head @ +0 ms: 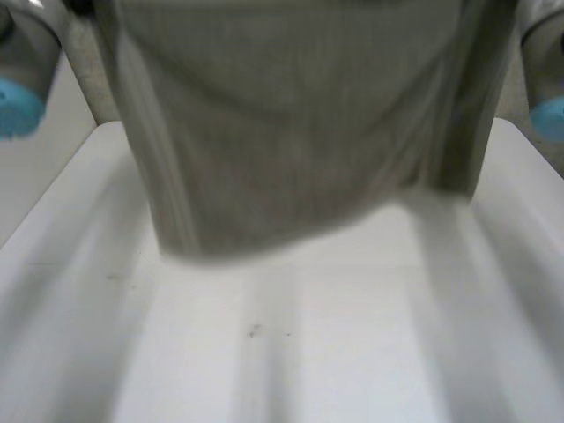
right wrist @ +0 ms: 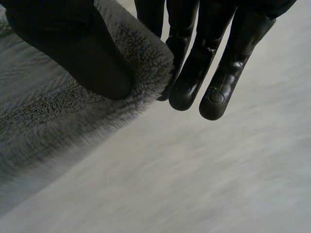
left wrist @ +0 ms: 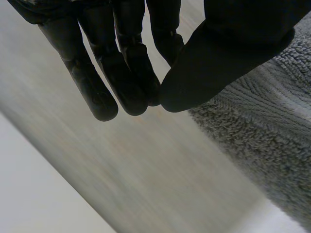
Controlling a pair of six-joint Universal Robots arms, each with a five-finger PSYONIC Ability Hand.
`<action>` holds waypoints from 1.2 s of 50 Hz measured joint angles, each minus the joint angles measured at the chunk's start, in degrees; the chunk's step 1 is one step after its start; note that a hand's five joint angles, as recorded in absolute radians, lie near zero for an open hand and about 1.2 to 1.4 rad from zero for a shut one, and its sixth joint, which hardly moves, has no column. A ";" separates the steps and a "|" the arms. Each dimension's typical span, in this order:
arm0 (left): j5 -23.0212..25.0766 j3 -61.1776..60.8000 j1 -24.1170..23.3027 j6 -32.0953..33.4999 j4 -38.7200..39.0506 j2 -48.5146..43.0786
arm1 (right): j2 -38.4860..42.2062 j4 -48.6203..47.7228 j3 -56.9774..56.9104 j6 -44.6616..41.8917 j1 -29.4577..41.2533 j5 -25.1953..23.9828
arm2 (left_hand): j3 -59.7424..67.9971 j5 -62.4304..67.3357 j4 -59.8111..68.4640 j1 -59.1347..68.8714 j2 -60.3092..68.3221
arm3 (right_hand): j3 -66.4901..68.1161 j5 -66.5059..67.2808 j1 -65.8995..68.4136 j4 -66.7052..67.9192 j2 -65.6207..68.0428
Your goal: Fold the towel.
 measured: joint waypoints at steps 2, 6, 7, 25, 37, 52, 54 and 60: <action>-0.71 4.47 -0.19 -1.25 4.68 -0.06 | -0.71 -5.87 -0.67 0.68 0.23 0.74 | 0.00 0.01 0.00 0.00 0.00 | 0.00 0.00 0.00 0.00 0.00; -2.27 7.77 -1.03 -3.93 13.21 1.82 | -3.36 -17.63 0.58 2.71 0.62 1.58 | 0.00 0.00 0.00 0.00 0.00 | 0.00 0.07 0.00 0.00 0.00; -3.18 6.94 -1.60 -5.49 17.29 3.66 | -4.64 -20.89 2.21 3.81 0.69 1.64 | 0.00 0.01 0.00 0.00 0.00 | 0.00 0.07 0.00 0.00 0.00; -2.00 -35.70 -0.97 -11.52 17.28 4.80 | -2.88 -13.46 28.64 7.19 0.35 -9.31 | 0.00 0.03 0.00 0.04 0.00 | 0.38 0.28 0.00 0.00 0.00; 1.36 -56.61 0.24 -11.18 18.05 3.28 | -0.86 -0.55 42.37 2.52 -1.54 -13.07 | 0.00 0.03 0.00 0.04 0.00 | 0.38 0.28 0.00 0.00 0.20; 2.10 -79.88 6.36 13.07 3.62 23.97 | -16.64 33.20 50.60 -11.36 -12.76 -13.09 | 0.00 0.03 0.00 0.04 0.00 | 0.38 0.29 0.00 0.00 0.25; 3.00 -82.29 7.07 17.52 -0.92 28.63 | -19.21 37.71 51.88 -14.24 -14.48 -13.31 | 0.00 0.03 0.00 0.24 0.00 | 0.38 0.29 0.00 0.00 0.25; 6.63 -84.18 7.77 22.06 -6.55 37.45 | -23.17 41.10 53.53 -18.15 -16.90 -14.78 | 0.00 0.03 0.00 0.35 0.00 | 0.38 0.29 0.00 0.00 0.25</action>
